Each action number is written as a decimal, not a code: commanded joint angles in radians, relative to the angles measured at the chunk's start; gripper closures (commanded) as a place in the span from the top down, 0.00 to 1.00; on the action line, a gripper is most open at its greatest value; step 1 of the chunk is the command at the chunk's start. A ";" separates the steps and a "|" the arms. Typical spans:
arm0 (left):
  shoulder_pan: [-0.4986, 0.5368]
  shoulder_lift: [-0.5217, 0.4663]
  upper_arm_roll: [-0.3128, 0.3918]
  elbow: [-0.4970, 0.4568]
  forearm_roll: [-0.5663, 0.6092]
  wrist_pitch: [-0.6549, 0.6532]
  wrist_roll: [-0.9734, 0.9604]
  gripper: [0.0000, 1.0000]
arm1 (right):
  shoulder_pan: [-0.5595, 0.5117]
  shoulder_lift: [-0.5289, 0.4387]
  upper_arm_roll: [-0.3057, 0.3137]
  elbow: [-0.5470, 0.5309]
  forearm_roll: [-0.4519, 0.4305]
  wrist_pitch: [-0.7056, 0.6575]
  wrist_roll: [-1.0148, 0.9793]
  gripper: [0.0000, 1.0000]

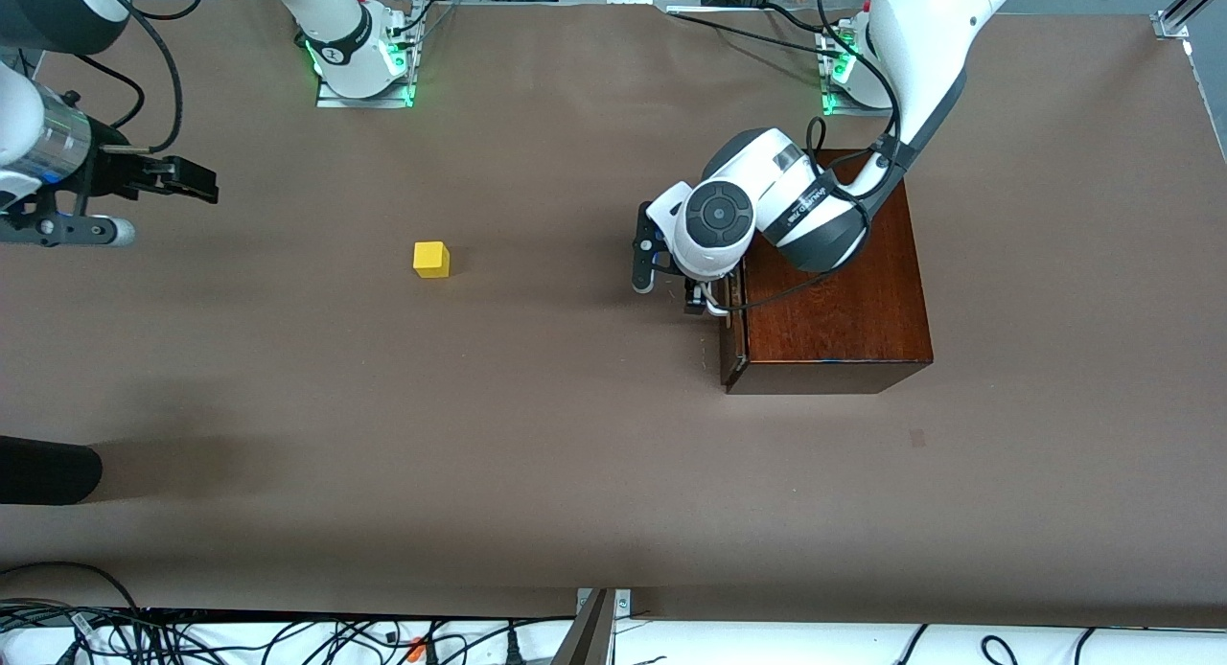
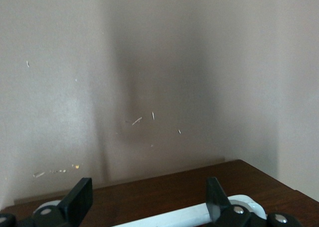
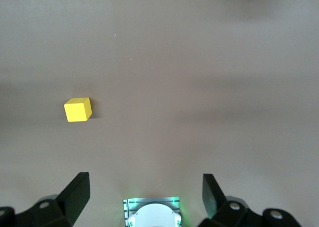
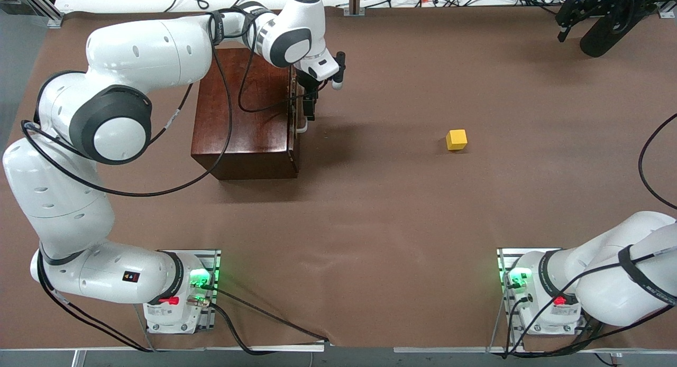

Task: Open drawer, take yellow block, close drawer
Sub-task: 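Push the drawer shut into the box with the left gripper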

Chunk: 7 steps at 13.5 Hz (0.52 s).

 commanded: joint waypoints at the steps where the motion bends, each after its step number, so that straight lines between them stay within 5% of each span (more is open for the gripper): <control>1: 0.015 -0.033 0.005 0.003 0.035 -0.042 0.014 1.00 | -0.120 0.006 0.107 0.035 -0.018 -0.025 0.005 1.00; 7: 0.015 -0.053 0.001 0.006 0.021 -0.042 0.005 1.00 | -0.592 -0.013 0.572 0.036 -0.018 -0.013 0.006 1.00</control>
